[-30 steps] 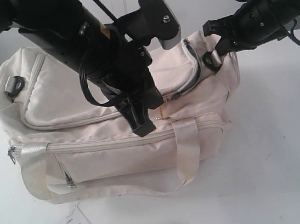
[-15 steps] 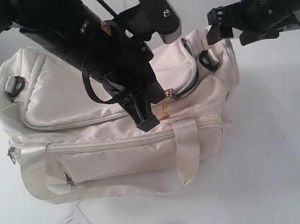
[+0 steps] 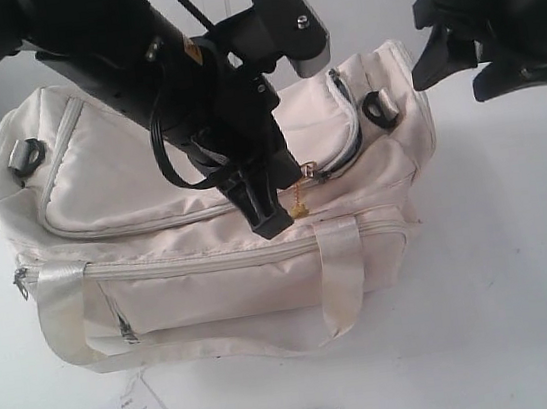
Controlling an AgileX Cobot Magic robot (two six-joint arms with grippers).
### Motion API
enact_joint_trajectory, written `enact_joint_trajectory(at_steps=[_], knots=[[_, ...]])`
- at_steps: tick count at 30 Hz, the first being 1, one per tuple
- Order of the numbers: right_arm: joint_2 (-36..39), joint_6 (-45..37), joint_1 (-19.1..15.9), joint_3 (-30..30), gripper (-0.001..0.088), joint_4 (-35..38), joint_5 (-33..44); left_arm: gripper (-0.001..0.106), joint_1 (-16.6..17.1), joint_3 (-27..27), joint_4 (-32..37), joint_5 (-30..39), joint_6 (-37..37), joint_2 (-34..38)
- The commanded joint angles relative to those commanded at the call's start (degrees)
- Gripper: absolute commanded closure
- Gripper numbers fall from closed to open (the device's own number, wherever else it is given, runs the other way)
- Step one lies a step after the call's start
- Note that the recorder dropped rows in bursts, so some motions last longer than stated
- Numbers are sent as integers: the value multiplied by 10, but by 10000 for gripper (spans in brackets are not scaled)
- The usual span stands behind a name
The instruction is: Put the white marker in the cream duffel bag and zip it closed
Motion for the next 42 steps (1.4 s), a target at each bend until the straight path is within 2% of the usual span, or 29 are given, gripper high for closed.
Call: enact_joint_trajectory(at_steps=[2, 4, 6, 11, 17, 31, 34, 35, 37, 40, 42], knots=[[-12, -44, 4, 25, 206, 51, -7, 1053, 0, 0, 0, 1, -5, 0], [-15, -51, 12, 42, 163, 59, -7, 1053, 0, 0, 0, 1, -9, 0], [-15, -47, 19, 63, 161, 62, -10, 1053, 0, 0, 0, 1, -9, 0], [-15, -25, 43, 111, 161, 83, -76, 1053, 0, 0, 0, 2, -9, 0], [-15, -20, 56, 124, 161, 107, -140, 1053, 0, 0, 0, 2, -13, 0], [48, -23, 62, 124, 199, 106, -166, 1053, 0, 0, 0, 2, -13, 0], [58, -28, 62, 124, 286, 112, -167, 1053, 0, 0, 0, 2, -13, 0], [62, -34, 62, 124, 346, 117, -167, 1053, 0, 0, 0, 2, -13, 0], [65, -43, 62, 124, 520, 128, -167, 1053, 0, 0, 0, 2, -15, 0], [65, -43, 62, 124, 843, 129, -167, 1053, 0, 0, 0, 2, -15, 0], [65, -52, 62, 124, 868, 129, -170, 1053, 0, 0, 0, 3, -15, 0]])
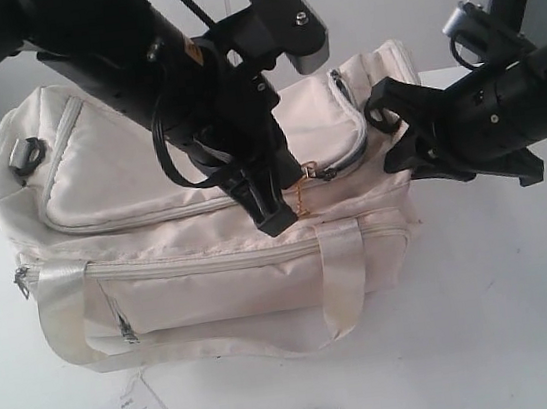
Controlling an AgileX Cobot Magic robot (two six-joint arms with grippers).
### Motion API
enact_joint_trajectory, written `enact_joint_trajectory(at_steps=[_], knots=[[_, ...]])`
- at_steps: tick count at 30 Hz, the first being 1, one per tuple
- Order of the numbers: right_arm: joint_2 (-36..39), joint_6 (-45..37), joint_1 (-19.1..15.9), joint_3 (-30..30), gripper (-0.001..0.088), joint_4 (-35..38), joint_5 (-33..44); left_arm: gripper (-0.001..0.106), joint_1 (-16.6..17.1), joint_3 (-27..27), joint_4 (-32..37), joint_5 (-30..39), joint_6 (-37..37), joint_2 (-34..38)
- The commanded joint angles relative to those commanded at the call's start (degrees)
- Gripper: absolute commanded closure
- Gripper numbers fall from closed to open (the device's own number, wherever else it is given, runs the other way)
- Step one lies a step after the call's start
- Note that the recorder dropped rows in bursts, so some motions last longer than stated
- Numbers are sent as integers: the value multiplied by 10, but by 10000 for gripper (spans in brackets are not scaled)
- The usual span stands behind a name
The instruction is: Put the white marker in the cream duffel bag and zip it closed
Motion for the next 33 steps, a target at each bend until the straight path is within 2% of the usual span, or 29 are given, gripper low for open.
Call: enact_joint_trajectory(at_steps=[33], knots=[[0, -5, 0, 0, 868, -2, -17, 1053, 0, 0, 21, 93, -12, -13]])
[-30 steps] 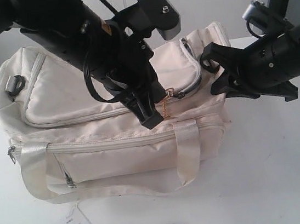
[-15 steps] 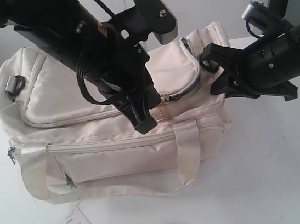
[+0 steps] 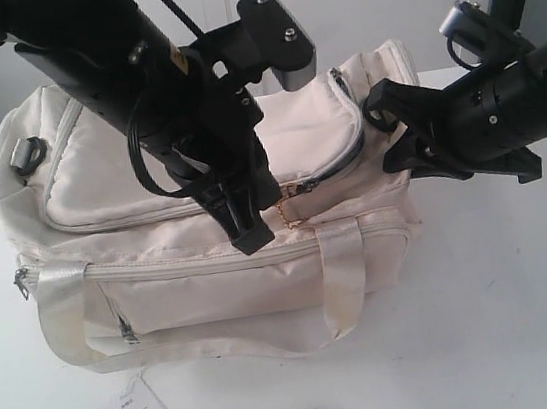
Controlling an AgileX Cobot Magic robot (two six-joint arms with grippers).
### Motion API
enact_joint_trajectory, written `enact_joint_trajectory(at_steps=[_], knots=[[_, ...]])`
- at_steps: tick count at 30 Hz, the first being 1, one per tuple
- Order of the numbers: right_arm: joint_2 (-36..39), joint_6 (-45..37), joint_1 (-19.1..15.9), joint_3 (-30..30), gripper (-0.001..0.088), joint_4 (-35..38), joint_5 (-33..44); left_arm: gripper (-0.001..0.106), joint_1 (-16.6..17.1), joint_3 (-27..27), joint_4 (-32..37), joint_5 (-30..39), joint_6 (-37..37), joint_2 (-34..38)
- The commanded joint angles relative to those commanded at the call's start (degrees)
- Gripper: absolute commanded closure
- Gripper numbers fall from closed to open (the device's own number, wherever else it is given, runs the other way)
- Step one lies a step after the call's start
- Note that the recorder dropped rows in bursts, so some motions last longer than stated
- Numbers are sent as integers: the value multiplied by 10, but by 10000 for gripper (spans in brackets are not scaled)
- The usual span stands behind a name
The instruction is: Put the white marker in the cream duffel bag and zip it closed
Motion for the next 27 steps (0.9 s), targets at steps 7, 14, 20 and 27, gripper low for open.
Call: enact_joint_trajectory(at_steps=[7, 14, 20, 27], knots=[[0, 0, 0, 0, 868, 0, 0, 1053, 0, 0, 1, 17, -3, 0], [0, 0, 0, 0, 868, 0, 0, 1053, 0, 0, 28, 44, -15, 0], [0, 0, 0, 0, 868, 0, 0, 1053, 0, 0, 32, 47, -17, 0], [0, 0, 0, 0, 868, 0, 0, 1053, 0, 0, 59, 64, -29, 0]])
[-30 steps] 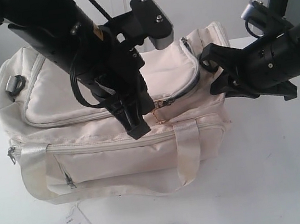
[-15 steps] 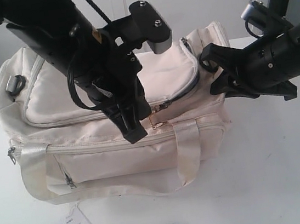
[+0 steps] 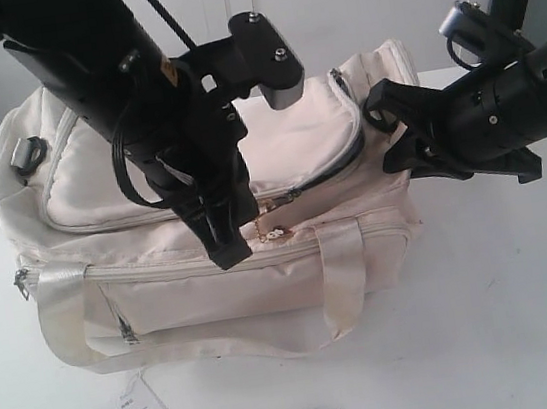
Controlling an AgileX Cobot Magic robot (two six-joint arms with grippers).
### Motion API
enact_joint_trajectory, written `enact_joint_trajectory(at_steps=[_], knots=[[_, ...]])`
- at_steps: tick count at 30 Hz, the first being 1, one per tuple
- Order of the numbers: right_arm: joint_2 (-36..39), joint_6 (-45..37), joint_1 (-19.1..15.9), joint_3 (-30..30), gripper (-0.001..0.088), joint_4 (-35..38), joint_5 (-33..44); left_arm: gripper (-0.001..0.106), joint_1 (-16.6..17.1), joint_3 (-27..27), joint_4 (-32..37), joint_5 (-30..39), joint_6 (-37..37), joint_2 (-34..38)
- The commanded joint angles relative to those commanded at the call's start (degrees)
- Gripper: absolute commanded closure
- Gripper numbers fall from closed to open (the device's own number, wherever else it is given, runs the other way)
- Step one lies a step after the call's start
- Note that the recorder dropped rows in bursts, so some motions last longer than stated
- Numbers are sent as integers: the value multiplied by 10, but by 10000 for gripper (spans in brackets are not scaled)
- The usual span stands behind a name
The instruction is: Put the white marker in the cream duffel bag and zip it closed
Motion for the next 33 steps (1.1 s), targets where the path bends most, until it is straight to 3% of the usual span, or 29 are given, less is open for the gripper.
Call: enact_joint_trajectory(at_steps=[33], knots=[[0, 0, 0, 0, 868, -1, 0, 1053, 0, 0, 46, 57, -17, 0]])
